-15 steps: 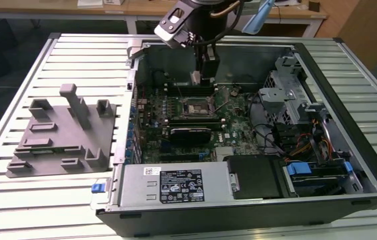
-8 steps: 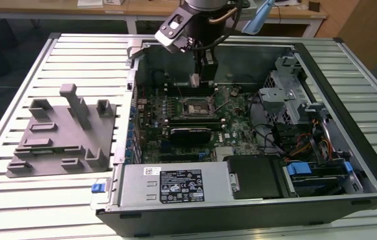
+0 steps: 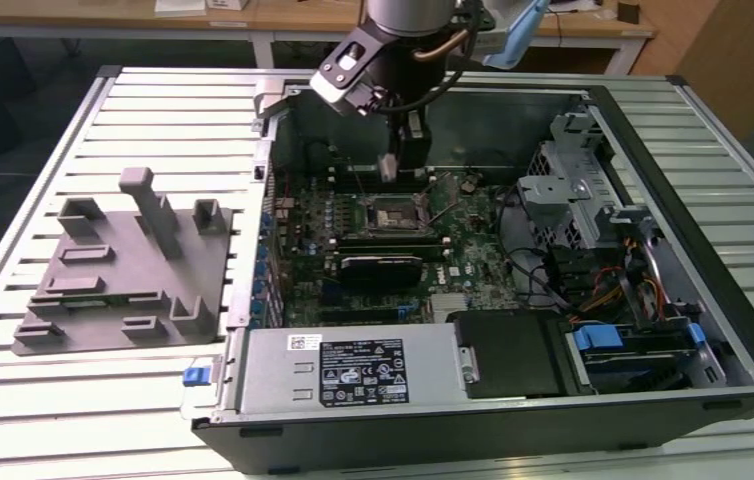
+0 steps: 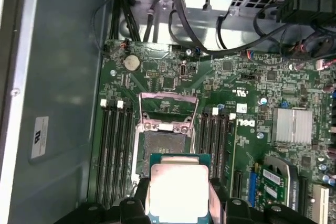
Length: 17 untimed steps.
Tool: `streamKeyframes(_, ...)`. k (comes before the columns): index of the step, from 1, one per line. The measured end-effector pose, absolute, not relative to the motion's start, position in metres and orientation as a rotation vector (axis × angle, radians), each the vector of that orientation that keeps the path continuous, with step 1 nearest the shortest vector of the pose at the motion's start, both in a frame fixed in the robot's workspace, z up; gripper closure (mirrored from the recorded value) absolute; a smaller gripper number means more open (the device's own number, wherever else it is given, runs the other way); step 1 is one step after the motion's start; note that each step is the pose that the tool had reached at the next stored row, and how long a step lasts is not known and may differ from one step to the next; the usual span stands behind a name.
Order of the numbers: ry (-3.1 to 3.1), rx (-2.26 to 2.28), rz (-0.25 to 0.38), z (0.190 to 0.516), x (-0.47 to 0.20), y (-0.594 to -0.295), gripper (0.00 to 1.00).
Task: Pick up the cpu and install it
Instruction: 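Place the cpu into insertion slot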
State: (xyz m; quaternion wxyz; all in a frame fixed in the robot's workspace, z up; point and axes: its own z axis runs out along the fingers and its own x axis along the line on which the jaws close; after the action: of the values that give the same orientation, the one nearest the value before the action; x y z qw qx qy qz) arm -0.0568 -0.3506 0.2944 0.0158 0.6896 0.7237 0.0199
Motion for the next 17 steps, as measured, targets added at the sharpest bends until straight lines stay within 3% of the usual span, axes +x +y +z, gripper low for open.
streamKeyframes(17,2.241,2.154,0.062,0.2856,-0.0568,-0.3505,0.47)
